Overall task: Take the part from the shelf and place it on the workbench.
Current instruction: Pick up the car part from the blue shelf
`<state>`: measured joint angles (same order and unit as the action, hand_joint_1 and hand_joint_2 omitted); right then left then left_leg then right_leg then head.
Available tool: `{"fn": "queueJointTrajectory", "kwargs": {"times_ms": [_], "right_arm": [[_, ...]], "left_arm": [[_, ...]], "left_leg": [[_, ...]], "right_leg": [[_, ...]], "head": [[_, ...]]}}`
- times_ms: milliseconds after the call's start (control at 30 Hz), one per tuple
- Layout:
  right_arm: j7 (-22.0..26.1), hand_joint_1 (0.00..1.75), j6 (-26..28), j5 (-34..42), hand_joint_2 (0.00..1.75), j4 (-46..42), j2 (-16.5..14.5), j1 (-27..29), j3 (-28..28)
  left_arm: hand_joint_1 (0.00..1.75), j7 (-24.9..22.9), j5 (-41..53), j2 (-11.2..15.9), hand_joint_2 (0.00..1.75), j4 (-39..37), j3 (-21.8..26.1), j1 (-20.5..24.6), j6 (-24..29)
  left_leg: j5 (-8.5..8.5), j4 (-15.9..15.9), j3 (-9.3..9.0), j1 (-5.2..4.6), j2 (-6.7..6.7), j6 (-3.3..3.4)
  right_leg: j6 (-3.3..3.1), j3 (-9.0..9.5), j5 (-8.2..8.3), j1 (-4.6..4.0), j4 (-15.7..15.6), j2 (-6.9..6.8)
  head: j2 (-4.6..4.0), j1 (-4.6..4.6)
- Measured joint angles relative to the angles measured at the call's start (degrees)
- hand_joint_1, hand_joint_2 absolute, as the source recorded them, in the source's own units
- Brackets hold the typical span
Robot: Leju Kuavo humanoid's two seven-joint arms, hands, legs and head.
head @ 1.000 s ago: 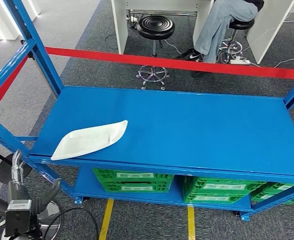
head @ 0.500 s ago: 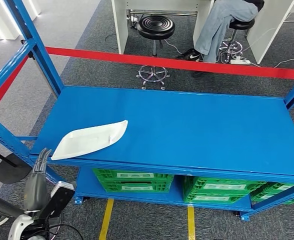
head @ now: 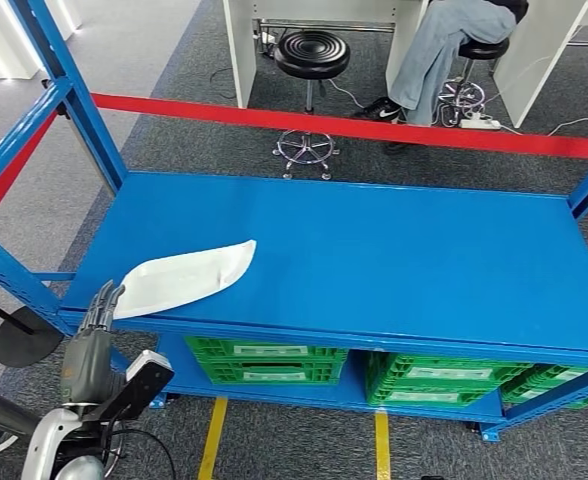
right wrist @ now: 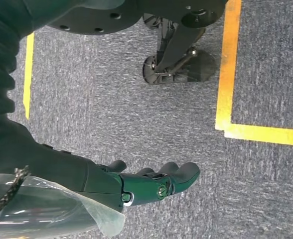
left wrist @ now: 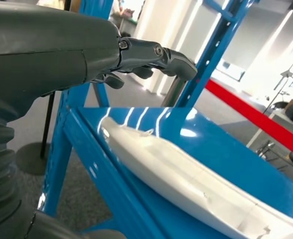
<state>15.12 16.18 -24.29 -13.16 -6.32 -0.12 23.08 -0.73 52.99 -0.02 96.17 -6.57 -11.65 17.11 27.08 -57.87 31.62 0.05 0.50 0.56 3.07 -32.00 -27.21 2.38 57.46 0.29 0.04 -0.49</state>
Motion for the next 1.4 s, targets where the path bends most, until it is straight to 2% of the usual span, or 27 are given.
{"fn": "queueJointTrajectory", "kwargs": {"times_ms": [200,567,1033,1400], "right_arm": [[-1.94,0.00,-0.34,-1.53,1.75,0.39,0.00,-0.22,-0.09],[-3.09,0.00,-0.82,-3.65,1.75,0.46,-0.02,-0.47,-0.58],[-3.41,0.00,-0.75,-5.49,1.75,0.46,-0.04,-0.77,-1.09],[-3.63,0.00,-0.75,-5.93,1.75,0.46,-0.04,-0.83,-1.09]], "left_arm": [[0.00,-3.23,3.50,0.09,1.75,-0.10,-1.24,1.96,0.47],[0.00,-8.06,7.82,0.28,1.75,-3.05,-1.43,6.92,-3.43],[0.00,-9.76,8.76,0.25,1.75,-9.36,-1.47,12.12,-7.56],[0.00,-10.33,9.62,-0.11,1.75,-12.64,-1.62,14.39,-7.78]], "left_leg": [[0.00,0.00,0.00,0.00,0.00,0.00],[-0.01,-0.01,0.00,0.00,0.00,0.01],[-0.03,-0.01,0.02,0.00,0.00,0.03],[-0.03,-0.02,0.02,0.00,0.00,0.03]], "right_leg": [[0.00,0.00,0.00,0.00,0.00,0.00],[0.00,0.00,0.01,0.00,0.00,-0.01],[0.00,-0.03,0.01,0.00,0.00,0.00],[0.00,-0.03,0.02,0.00,0.00,0.01]], "head": [[0.00,0.01],[0.00,0.00],[0.00,0.01],[0.00,0.01]]}}
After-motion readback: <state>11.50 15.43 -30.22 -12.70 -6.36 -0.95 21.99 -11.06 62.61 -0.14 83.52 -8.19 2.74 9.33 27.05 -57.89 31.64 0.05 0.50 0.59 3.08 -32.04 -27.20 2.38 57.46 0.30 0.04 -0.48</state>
